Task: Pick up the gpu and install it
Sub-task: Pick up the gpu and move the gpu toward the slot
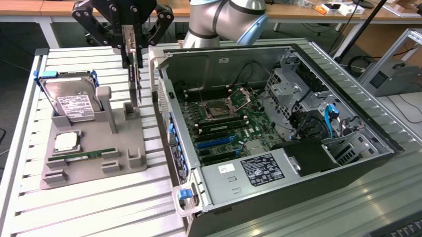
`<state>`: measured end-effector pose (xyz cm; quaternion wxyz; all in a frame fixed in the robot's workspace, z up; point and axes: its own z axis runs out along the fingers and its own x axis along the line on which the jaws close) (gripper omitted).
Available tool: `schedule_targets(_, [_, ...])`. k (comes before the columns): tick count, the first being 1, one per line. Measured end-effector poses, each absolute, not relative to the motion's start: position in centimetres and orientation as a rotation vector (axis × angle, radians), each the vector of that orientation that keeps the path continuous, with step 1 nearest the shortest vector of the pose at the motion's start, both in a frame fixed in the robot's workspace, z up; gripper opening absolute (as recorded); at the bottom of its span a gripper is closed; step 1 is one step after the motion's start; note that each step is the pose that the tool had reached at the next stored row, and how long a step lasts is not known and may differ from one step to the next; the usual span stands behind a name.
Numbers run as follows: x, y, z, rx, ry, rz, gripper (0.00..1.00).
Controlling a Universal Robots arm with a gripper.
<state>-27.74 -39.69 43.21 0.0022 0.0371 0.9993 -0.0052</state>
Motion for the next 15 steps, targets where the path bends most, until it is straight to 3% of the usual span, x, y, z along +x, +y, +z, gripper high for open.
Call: schedule_targets(15, [-26.98, -39.69, 43.21, 0.116, 3.135, -0.016, 0.27])
